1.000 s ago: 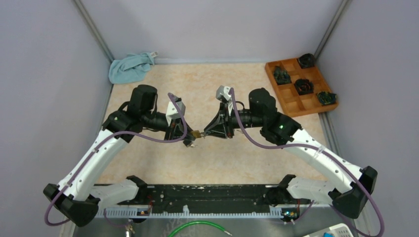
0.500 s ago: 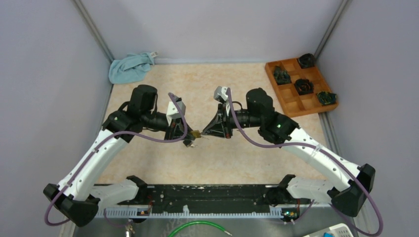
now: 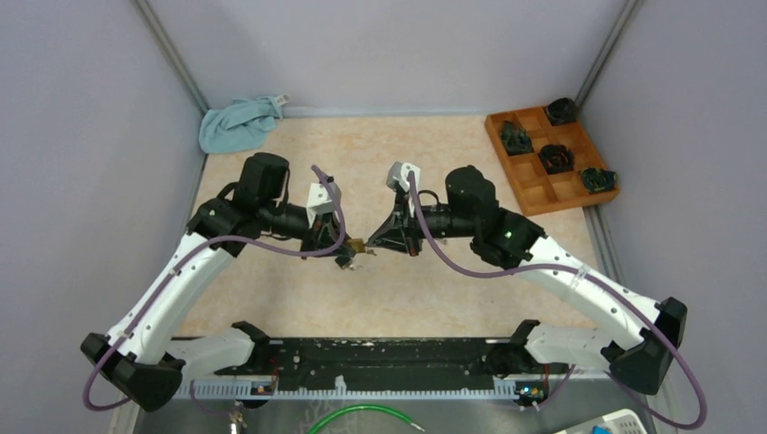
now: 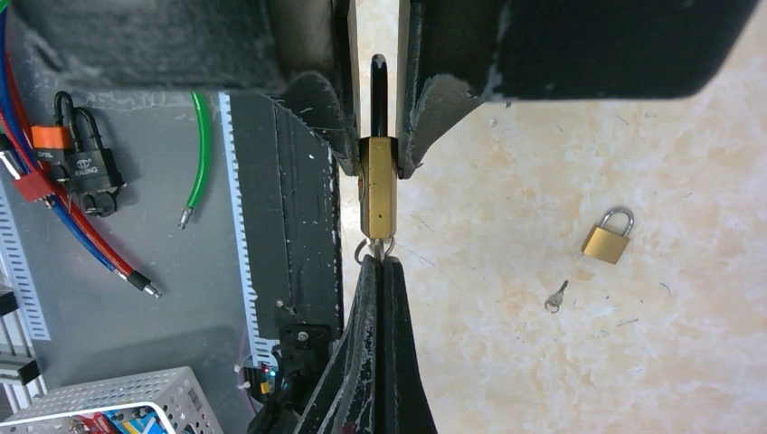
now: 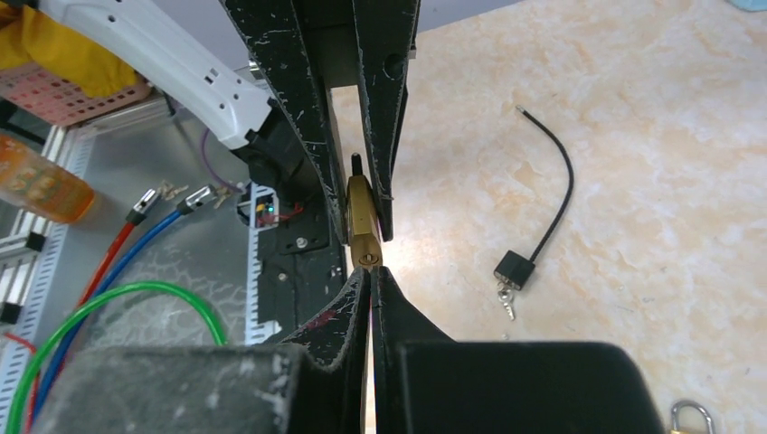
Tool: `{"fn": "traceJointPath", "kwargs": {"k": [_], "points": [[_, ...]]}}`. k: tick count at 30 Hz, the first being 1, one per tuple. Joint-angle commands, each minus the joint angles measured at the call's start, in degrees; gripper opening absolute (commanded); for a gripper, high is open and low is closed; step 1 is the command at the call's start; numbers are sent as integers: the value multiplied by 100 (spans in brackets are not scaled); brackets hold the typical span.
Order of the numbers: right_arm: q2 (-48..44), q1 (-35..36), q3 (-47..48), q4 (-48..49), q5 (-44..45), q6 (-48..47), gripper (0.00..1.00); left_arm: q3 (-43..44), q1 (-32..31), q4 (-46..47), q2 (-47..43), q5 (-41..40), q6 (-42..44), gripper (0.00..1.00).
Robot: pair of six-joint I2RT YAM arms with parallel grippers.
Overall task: Unlock with the key
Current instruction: Unlock the lock.
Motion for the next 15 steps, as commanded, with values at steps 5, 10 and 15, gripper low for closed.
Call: {"fn": "traceJointPath", "kwargs": {"k": [5, 10, 15], "points": [[52, 594, 188, 285, 738, -386, 0, 478, -14, 309, 232, 333, 109, 0], [222, 816, 203, 524, 923, -233, 0, 642, -9, 114, 344, 374, 254, 0], [314, 798, 61, 820, 1002, 716, 0, 738, -8, 41, 261, 122, 677, 0]]}}
